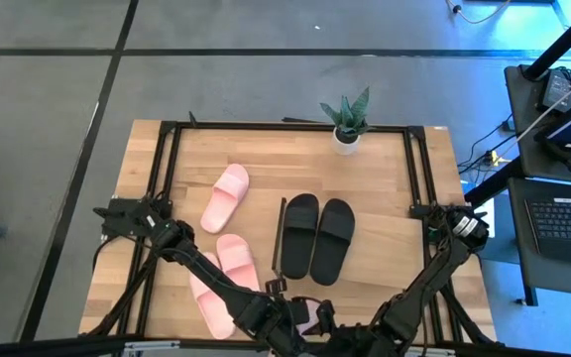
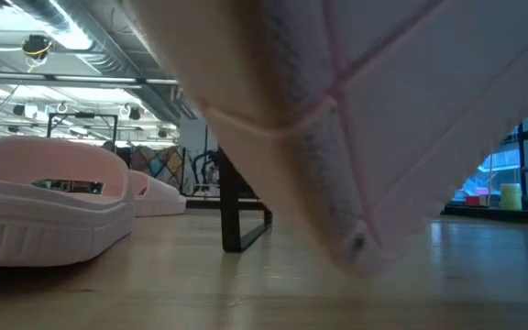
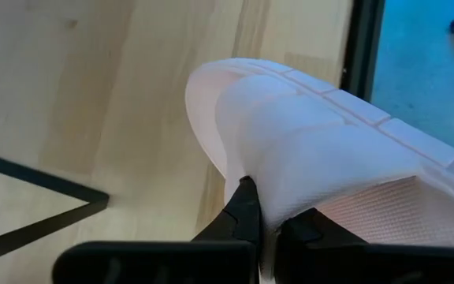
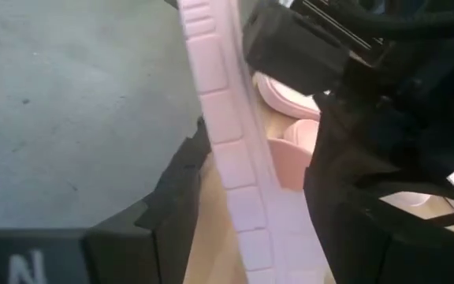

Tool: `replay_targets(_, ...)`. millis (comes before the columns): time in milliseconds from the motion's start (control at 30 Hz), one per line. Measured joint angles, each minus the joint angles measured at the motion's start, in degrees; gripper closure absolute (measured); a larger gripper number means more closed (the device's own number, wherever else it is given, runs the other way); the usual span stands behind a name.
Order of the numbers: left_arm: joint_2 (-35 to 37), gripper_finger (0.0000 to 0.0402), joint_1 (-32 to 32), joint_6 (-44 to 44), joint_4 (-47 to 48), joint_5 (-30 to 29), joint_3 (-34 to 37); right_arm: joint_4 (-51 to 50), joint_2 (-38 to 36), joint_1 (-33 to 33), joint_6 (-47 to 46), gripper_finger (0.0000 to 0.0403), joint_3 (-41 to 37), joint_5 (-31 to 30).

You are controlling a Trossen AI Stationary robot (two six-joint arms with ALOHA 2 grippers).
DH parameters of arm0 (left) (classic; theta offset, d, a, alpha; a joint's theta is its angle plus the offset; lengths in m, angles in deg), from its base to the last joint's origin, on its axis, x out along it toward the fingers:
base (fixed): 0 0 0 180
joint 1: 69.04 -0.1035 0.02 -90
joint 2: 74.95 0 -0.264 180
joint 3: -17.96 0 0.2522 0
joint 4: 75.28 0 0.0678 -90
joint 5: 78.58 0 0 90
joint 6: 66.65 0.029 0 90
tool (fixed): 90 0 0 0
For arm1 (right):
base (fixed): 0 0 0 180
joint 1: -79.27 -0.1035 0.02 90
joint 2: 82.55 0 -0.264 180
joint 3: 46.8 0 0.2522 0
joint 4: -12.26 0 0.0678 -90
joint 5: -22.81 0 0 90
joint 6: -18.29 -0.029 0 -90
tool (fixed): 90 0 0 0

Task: Pick and place slides into the shelf
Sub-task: Put the top left pink slipper under the shelf

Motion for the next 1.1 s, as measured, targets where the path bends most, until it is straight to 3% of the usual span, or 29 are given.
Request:
replay_targets(467,0.0,0.0401,-1.2,0.2,-4.9,-1.5,0.0,2.4,0.0,0.1,1.1,0.0175,0.0,0.2)
replay_targets(700,0.0,0.0399,-1.3,0.2,-4.8,-2.3,0.1,1.6,0.0,0.0,-0.7,0.0176,0.0,3.5)
replay_targets(1100,0.0,0.0399,-1.3,0.2,-5.8,-2.4,0.1,0.7,0.0,0.1,-0.3,0.0235,0.0,3.3)
